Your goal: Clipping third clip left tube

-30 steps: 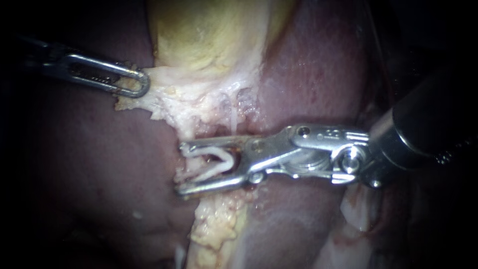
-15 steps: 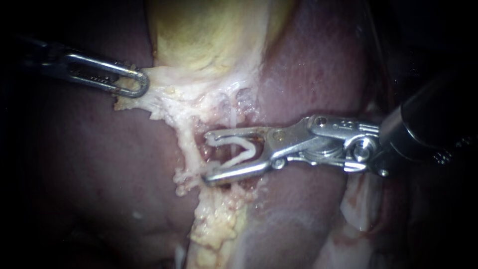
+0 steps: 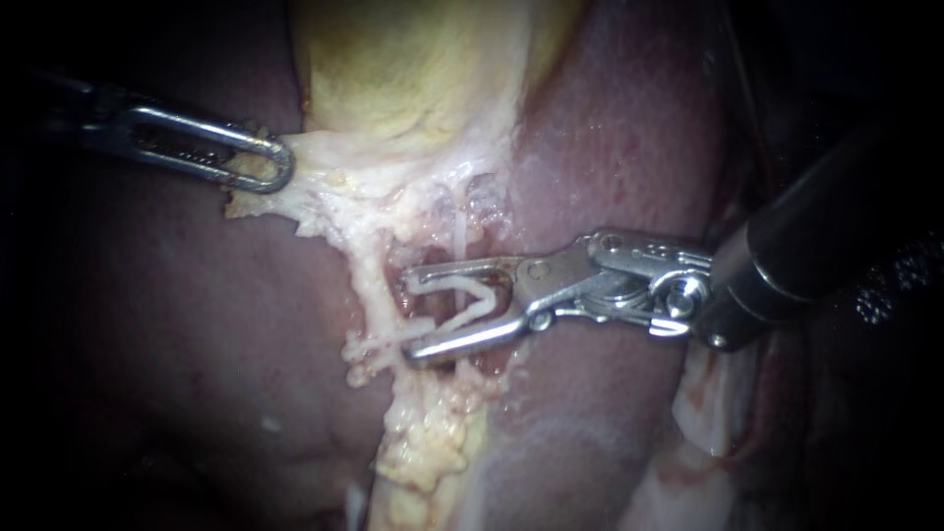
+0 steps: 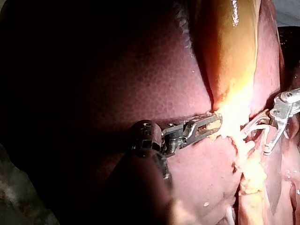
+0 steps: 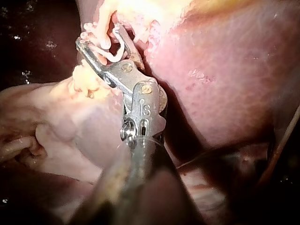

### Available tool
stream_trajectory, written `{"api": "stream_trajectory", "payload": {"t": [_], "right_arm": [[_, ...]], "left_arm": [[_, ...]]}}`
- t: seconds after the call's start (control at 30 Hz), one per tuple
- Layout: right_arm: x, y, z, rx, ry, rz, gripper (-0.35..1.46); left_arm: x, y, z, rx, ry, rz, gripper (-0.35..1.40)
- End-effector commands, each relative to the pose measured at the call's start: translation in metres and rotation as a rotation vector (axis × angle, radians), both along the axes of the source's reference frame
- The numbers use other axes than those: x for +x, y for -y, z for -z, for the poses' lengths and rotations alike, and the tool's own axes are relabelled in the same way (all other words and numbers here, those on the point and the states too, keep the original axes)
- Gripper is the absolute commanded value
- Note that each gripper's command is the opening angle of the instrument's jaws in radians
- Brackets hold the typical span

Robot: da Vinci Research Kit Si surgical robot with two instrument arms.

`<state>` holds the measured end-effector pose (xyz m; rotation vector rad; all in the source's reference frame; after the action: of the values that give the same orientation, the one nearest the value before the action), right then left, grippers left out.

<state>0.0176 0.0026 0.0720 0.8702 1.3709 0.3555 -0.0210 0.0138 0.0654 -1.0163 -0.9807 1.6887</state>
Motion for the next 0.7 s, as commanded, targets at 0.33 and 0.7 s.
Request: {"api": "stream_trajectory", "payload": {"t": [0.33,0.7], "right_arm": [[0.0041,-0.0001,0.0002,0.006,-0.019,-0.024,0.47],[0.0058,0.0002,0.0005,0.017,-0.015,-0.035,0.47]], "left_arm": [[0.0,0.0,0.0,0.0,0.0,0.0,-0.35],[-0.0001,0.0,0.0,0.0,-0.001,0.001,-0.35]]}}
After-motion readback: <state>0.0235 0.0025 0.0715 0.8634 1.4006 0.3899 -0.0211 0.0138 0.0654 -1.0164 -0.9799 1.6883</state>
